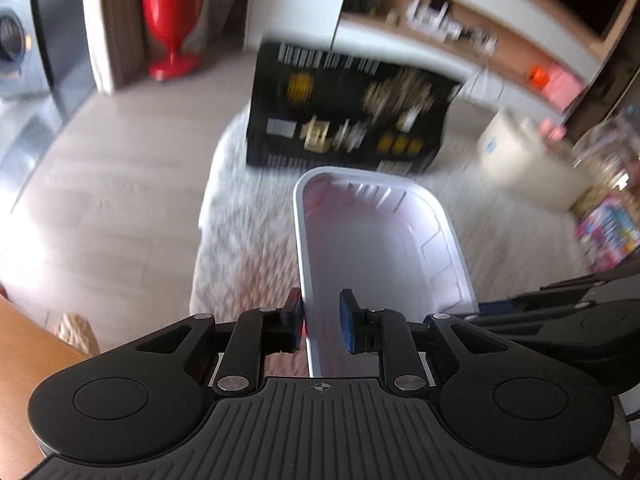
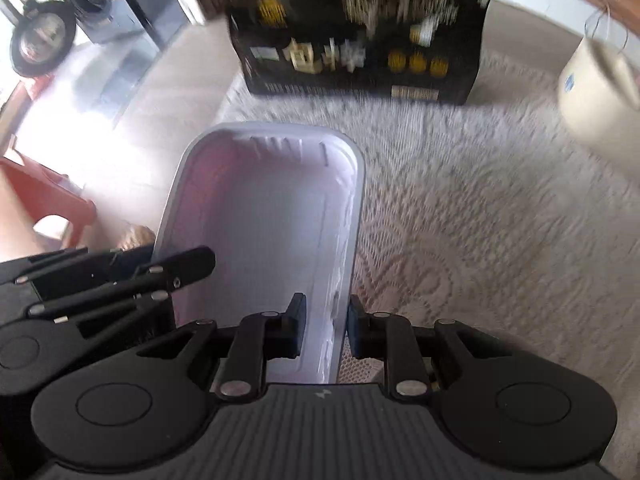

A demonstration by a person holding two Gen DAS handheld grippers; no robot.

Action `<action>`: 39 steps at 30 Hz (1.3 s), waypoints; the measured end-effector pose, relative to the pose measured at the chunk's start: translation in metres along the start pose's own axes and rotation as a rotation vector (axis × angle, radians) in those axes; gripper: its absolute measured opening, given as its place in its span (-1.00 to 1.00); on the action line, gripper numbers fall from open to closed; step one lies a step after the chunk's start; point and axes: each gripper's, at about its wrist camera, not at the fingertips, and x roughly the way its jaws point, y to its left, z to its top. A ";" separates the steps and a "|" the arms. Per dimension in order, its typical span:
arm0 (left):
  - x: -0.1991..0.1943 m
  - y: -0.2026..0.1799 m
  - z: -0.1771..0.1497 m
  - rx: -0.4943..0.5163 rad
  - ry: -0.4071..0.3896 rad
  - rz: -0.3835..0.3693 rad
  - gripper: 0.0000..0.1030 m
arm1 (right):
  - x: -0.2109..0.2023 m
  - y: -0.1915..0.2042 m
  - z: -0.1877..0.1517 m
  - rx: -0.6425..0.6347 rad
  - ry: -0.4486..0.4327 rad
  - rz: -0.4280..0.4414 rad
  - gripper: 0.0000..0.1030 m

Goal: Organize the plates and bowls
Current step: 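Lift the white tray with both grippers and tilt it on edge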

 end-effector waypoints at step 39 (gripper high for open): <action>-0.033 -0.109 -0.059 0.210 -0.026 -0.314 -0.57 | -0.086 -0.128 -0.118 0.094 -0.238 0.011 -0.58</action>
